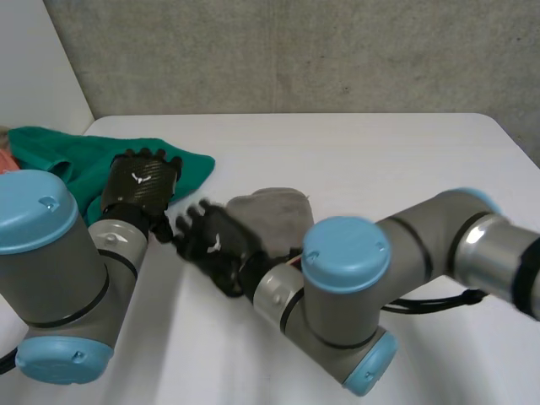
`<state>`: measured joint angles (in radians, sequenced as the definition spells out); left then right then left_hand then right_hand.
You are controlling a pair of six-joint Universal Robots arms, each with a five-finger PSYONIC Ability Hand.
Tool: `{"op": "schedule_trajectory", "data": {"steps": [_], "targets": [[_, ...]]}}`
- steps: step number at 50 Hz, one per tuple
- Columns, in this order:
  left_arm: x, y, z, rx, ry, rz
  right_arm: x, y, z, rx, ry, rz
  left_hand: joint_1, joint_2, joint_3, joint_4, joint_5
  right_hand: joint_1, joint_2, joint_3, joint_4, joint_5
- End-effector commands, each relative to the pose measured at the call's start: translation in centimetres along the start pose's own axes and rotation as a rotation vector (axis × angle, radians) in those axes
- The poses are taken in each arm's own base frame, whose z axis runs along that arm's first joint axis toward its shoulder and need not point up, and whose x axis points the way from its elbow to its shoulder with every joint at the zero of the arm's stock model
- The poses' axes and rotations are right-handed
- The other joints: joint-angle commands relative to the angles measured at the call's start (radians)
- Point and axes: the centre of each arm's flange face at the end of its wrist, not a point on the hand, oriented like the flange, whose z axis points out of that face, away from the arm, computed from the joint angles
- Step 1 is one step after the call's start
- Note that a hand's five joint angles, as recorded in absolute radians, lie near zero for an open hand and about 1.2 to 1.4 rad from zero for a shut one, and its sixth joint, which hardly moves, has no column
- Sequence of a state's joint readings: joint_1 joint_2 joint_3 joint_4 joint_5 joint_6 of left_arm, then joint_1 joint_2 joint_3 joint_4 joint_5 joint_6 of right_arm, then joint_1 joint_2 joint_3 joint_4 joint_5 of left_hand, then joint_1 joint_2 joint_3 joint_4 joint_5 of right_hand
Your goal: Fold the laundry.
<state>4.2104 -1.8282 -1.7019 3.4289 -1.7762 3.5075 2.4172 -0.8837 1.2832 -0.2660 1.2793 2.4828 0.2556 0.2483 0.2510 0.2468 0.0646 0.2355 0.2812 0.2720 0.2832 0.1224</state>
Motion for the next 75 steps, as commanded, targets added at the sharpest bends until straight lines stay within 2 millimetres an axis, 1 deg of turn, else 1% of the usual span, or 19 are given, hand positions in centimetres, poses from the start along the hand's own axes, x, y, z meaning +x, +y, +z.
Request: {"op": "schedule_trajectory", "data": {"steps": [1, 5, 8, 11, 12, 18, 22, 32, 40, 45, 49, 54, 57, 61, 62, 65, 67, 70, 75], "targets": [[0.1, -2.6, 0.8, 0.094, 0.011, -0.022, 7.9, -1.8, -2.5, 0.003, 0.257, 0.408, -0.030, -0.023, -0.026, -0.022, -0.014, -0.061, -0.107, -0.097, -0.109, -0.122], [1.1, -4.3, 0.9, 0.153, 0.043, -0.051, 11.8, -0.6, -4.4, -0.054, 0.346, 0.566, -0.030, -0.023, -0.026, -0.022, -0.014, -0.061, -0.107, -0.097, -0.109, -0.122], [3.2, -4.9, 1.1, 0.171, 0.111, -0.097, 13.3, 0.9, -5.4, -0.134, 0.381, 0.627, -0.030, -0.023, -0.026, -0.022, -0.014, -0.061, -0.107, -0.097, -0.109, -0.122], [5.2, -4.8, 1.6, 0.171, 0.177, -0.132, 13.7, 2.2, -5.4, -0.188, 0.392, 0.651, -0.027, -0.020, -0.023, -0.019, -0.011, -0.061, -0.107, -0.097, -0.109, -0.122], [5.8, -4.5, 1.7, 0.162, 0.193, -0.134, 13.7, 3.2, -5.2, -0.216, 0.393, 0.665, -0.024, -0.017, -0.020, -0.016, -0.008, -0.061, -0.107, -0.097, -0.109, -0.122], [8.7, -1.9, 2.5, 0.077, 0.264, -0.112, 13.1, 5.1, -4.1, -0.274, 0.365, 0.695, -0.024, -0.017, -0.020, -0.016, -0.008, -0.061, -0.107, -0.097, -0.109, -0.122], [9.4, -0.3, 3.0, 0.020, 0.271, -0.089, 12.6, 6.2, -3.4, -0.310, 0.343, 0.711, -0.016, -0.008, -0.011, -0.007, 0.001, -0.061, -0.107, -0.097, -0.109, -0.122], [9.2, 2.7, 2.6, -0.138, 0.242, 0.064, 11.2, 7.3, -2.1, -0.339, 0.254, 0.739, -0.007, 0.000, -0.002, 0.002, 0.010, -0.061, -0.107, -0.097, -0.109, -0.122], [8.9, 4.0, 2.5, -0.178, 0.202, 0.212, 9.9, 8.5, -1.1, -0.384, 0.192, 0.744, -0.019, -0.011, -0.014, -0.010, -0.002, -0.061, -0.107, -0.097, -0.109, -0.122], [9.2, 4.6, 2.6, -0.189, 0.209, 0.224, 8.8, 10.3, -0.5, -0.438, 0.160, 0.713, -0.022, -0.014, -0.017, -0.013, -0.005, -0.061, -0.107, -0.097, -0.109, -0.122], [9.3, 4.8, 2.6, -0.191, 0.218, 0.215, 8.9, 10.6, -0.5, -0.447, 0.156, 0.671, -0.022, -0.014, -0.017, -0.013, -0.005, -0.061, -0.107, -0.097, -0.109, -0.122], [9.3, 4.1, 2.5, -0.170, 0.217, 0.208, 9.8, 9.2, -0.7, -0.412, 0.170, 0.662, -0.022, -0.014, -0.017, -0.013, -0.005, -0.061, -0.107, -0.097, -0.109, -0.122], [9.0, 3.0, 2.5, -0.138, 0.212, 0.196, 11.2, 6.8, -1.4, -0.357, 0.200, 0.656, -0.024, -0.017, -0.020, -0.016, -0.008, -0.061, -0.107, -0.097, -0.109, -0.122], [7.2, -1.1, 1.7, -0.037, 0.189, 0.145, 13.0, 5.8, -3.2, -0.309, 0.302, 0.723, -0.036, -0.029, -0.032, -0.027, -0.020, -0.061, -0.107, -0.097, -0.109, -0.122], [6.5, -2.7, 1.2, 0.006, 0.194, 0.116, 13.7, 6.0, -3.8, -0.292, 0.347, 0.745, -0.036, -0.029, -0.032, -0.027, -0.020, -0.061, -0.107, -0.097, -0.109, -0.122], [5.3, -4.4, 0.9, 0.057, 0.200, 0.081, 15.5, 7.0, -6.0, -0.278, 0.464, 0.777, -0.033, -0.026, -0.029, -0.025, -0.017, -0.061, -0.107, -0.097, -0.109, -0.122], [3.6, -6.0, 0.8, 0.111, 0.219, 0.045, 16.0, 7.6, -7.7, -0.277, 0.519, 0.799, -0.030, -0.023, -0.026, -0.022, -0.014, -0.061, -0.107, -0.097, -0.109, -0.122], [2.5, -7.4, 0.4, 0.169, 0.298, 0.011, 15.0, 8.7, -9.1, -0.317, 0.531, 0.828, -0.024, -0.017, -0.020, -0.016, -0.008, -0.061, -0.107, -0.097, -0.109, -0.122], [2.5, -7.9, -0.5, 0.164, 0.478, -0.038, 12.3, 9.9, -9.9, -0.384, 0.494, 0.864, -0.024, -0.017, -0.020, -0.016, -0.008, -0.061, -0.107, -0.097, -0.109, -0.122]]}}
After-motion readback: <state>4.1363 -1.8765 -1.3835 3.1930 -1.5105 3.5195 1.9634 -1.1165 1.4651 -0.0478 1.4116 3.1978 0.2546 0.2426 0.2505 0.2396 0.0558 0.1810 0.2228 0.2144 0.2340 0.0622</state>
